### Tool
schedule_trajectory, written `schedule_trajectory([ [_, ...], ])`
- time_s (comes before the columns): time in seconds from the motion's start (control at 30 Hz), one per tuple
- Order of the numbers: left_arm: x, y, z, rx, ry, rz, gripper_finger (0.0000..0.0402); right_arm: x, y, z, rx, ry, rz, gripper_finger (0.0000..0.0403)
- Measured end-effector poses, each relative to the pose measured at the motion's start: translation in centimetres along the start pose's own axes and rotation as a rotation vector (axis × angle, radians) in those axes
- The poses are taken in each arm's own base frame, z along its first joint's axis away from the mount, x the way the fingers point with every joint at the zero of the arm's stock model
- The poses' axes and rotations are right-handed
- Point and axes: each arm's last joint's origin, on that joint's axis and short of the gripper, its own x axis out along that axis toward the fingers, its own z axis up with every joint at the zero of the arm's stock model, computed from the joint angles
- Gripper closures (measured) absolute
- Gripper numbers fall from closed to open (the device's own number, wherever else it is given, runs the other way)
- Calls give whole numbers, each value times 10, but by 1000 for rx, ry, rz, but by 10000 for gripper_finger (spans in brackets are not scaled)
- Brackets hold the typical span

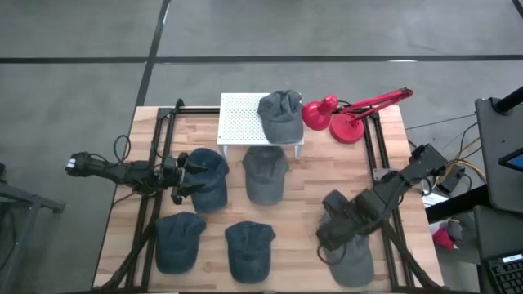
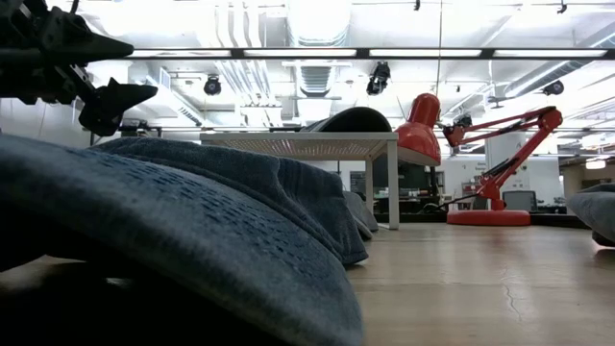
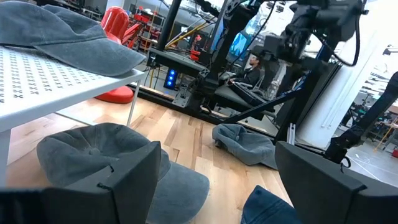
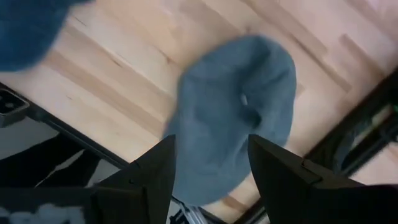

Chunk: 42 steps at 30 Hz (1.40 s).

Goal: Pick & Place hat
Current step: Stack the bottom gray cap on the gray cap on the shelf

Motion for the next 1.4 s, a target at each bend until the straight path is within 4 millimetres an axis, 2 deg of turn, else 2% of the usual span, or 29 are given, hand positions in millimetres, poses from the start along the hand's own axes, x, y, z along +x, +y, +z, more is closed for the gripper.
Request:
schedule_trajectory([
  [0.13, 0, 0, 0, -1, 0, 0, 85, 10, -3, -21, 11, 34, -45, 195],
  [0.3, 0, 0, 1, -12, -2, 0, 85, 23, -7, -44, 45, 61, -92, 160],
  [0.53, -1, -2, 5, -25, -14, -5, 85, 45, -10, -64, 79, 52, -108, 115],
  [0.9, -1, -2, 5, -25, -14, -5, 85, 105, -14, -69, 139, 44, -109, 90],
  [1.4, 0, -1, 2, -32, -6, -2, 85, 163, -30, -66, 249, 47, -94, 86],
])
